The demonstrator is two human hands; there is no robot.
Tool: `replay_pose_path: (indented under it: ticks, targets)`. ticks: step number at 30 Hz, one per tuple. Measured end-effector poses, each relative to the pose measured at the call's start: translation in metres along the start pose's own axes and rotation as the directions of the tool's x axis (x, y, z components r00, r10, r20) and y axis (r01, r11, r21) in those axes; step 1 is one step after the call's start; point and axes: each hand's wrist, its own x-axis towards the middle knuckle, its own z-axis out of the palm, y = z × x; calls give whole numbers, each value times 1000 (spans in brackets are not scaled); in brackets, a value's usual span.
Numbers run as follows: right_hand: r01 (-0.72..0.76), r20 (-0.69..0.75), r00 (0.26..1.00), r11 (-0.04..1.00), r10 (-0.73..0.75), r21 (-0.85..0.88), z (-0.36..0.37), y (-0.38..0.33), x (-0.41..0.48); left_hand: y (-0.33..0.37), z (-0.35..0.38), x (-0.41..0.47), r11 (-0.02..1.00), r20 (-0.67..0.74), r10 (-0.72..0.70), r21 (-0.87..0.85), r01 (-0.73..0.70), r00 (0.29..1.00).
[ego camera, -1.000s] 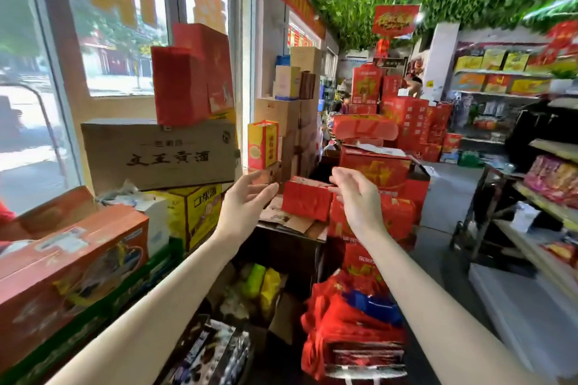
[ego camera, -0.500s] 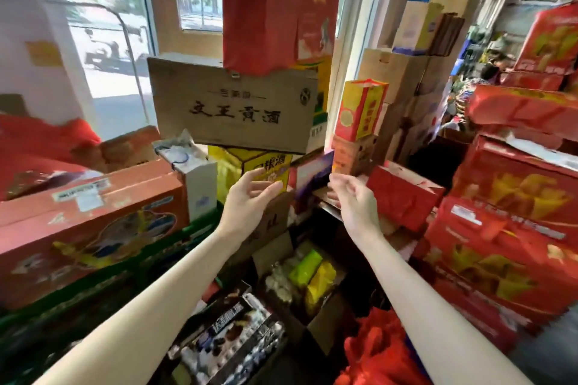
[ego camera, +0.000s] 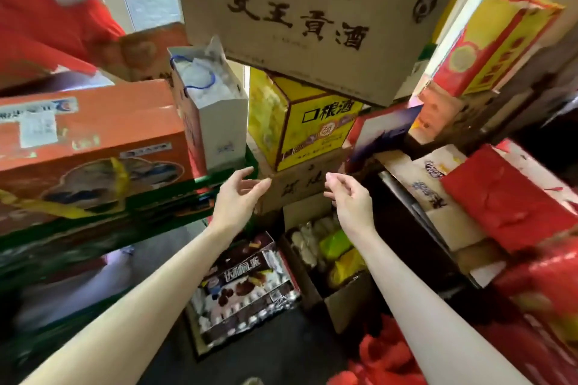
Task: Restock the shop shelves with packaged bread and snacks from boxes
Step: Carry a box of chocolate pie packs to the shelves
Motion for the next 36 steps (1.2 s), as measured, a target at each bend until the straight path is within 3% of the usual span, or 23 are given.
replay_pose_path:
  ticks: [9,16,27,36]
  targets:
    - [-127,189,971,987,144,-100,59,91,59,-96,12,30,969,-189,-237,21,246,953]
    - [-153,358,903,956,239,-251,91,177,86,-193,27,24,890,-323,-442,-43,453,837]
    - [-178,430,820,883,376,-433,134,308,86,-336,34,0,750,-385,-637,-106,653,668]
    - [-187,422,807,856,414,-482,165,404,87,-440,34,0,719,-423,-675,-194,667,605]
